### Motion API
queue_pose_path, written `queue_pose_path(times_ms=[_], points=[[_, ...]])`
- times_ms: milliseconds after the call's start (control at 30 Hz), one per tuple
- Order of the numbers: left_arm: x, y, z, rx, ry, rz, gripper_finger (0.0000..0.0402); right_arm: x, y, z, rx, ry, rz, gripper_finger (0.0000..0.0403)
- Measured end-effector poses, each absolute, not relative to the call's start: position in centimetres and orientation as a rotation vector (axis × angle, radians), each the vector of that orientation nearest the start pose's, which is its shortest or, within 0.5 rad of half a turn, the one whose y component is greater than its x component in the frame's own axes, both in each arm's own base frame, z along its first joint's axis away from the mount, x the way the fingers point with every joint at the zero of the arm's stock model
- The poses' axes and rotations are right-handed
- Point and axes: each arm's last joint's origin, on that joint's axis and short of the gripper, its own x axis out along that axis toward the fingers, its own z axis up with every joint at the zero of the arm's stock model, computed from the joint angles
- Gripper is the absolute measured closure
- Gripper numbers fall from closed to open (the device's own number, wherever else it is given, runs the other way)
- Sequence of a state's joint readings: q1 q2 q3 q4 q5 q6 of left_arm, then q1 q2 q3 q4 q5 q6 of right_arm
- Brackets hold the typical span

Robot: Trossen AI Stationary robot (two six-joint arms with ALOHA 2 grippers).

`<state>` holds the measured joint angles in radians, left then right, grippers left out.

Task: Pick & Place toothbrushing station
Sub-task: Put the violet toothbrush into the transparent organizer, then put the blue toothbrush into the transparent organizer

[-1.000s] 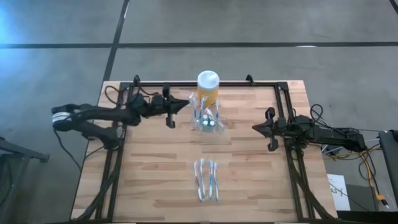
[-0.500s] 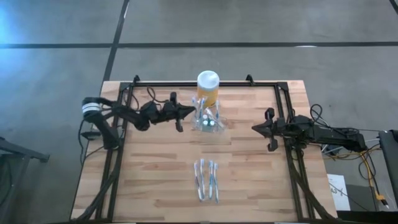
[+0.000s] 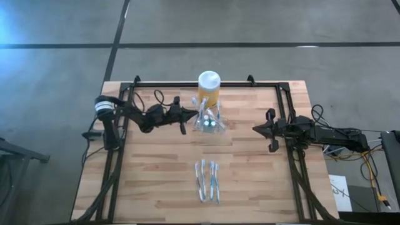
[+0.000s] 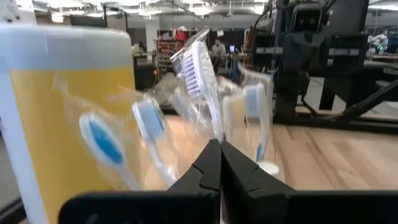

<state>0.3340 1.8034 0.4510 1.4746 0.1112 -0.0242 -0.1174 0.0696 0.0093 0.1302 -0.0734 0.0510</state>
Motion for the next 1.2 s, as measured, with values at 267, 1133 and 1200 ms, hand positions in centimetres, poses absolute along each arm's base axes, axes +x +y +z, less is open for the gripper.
queue_pose_path(times_ms=[267,1133,1200], points=[[26.3,8.7,12.9,-0.006,-0.047,0.222,0.0401,10.1,-1.0,17.4,0.050,-0.069,-0.042,0.0394],[22.4,6.9,14.0,-0.093,-0.046,0.060,0.0274,10.2,-1.0,17.2,0.068,-0.047,-0.049,0.0394],[21.2,6.3,14.9,-0.081,-0.076,-0.021,0.0259,10.3,-1.0,17.2,0.068,-0.045,-0.049,0.0394]])
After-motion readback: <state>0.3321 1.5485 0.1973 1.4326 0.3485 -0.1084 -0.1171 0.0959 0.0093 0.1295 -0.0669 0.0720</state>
